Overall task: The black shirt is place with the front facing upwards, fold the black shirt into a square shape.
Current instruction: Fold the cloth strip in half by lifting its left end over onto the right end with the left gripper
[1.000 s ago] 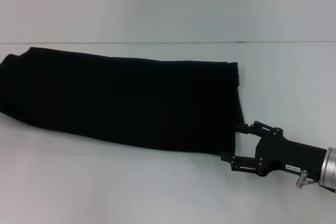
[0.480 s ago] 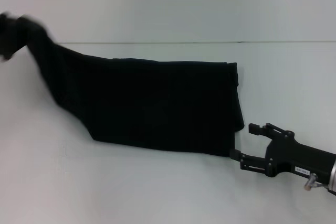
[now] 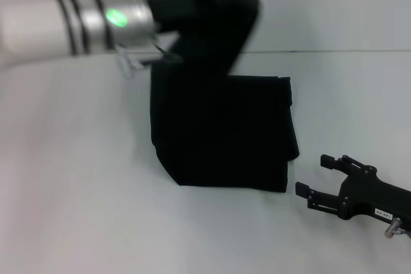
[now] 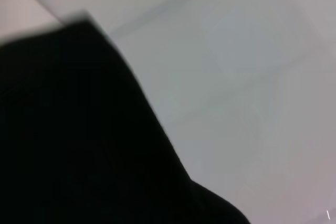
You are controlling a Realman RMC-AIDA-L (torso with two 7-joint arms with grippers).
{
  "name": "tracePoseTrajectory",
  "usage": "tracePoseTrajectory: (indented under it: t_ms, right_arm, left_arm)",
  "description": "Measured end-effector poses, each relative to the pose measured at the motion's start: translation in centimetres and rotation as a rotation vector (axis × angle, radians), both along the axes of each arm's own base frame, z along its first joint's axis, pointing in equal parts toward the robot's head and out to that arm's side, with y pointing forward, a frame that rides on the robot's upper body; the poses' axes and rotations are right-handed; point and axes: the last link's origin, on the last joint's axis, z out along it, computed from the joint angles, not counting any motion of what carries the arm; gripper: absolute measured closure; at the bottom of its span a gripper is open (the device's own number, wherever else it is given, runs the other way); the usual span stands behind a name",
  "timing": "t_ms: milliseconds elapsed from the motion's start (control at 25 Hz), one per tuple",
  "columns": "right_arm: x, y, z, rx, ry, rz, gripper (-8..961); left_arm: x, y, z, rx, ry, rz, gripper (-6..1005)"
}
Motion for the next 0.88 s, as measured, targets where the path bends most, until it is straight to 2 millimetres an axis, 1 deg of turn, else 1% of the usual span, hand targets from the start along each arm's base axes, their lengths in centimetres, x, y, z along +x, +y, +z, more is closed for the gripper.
tracePoseTrajectory:
  t_ms: [80,160,240,280,320,360,480,560,720,880]
  right_arm:
    - [0.1,0.0,0.0,0.001,0.001,-0.005,8]
    - [0.1,0.0,-0.1,0.002,-0.002,-0.010,8]
    - [0.3,-0.2,-0.1,0.002,-0.003,-0.017,8]
    - [0.4,-0.2,-0.1,0.003,-0.003,-0.021,8]
    - [0.4,-0.3,-0.1,0.003,-0.002,-0.023,8]
    - [0.5,-0.3,-0.1,0.004,-0.001,-0.026,8]
    - [0.5,-0.3,0.0,0.014,0.003,-0.034,8]
    - [0.6,-0.2,0.1,0.025,0.009,-0.042,9]
    - [0.6,0.3,0.6,0.060,0.028,-0.058,9]
    - [0.7,0.5,1.0,0.092,0.047,-0.078,9]
  left_arm:
    - [0.7,-1.1,-2.7,-0.045,0.027,-0.025,945]
    - [0.4,-2.3,-5.5,-0.101,0.049,-0.026,945]
    - [-0.8,-3.6,-7.8,-0.147,0.049,0.001,945]
    - [-1.7,-4.3,-8.9,-0.164,0.049,0.026,945]
    - [-2.5,-4.8,-9.4,-0.169,0.054,0.045,945]
    - [-3.2,-5.3,-9.8,-0.172,0.057,0.063,944]
    - [-4.8,-5.9,-9.9,-0.168,0.060,0.097,938]
    - [-5.3,-6.0,-9.8,-0.166,0.058,0.106,927]
    - [-5.4,-6.1,-9.7,-0.165,0.060,0.104,904]
    - [-4.7,-6.2,-10.0,-0.164,0.045,0.082,881]
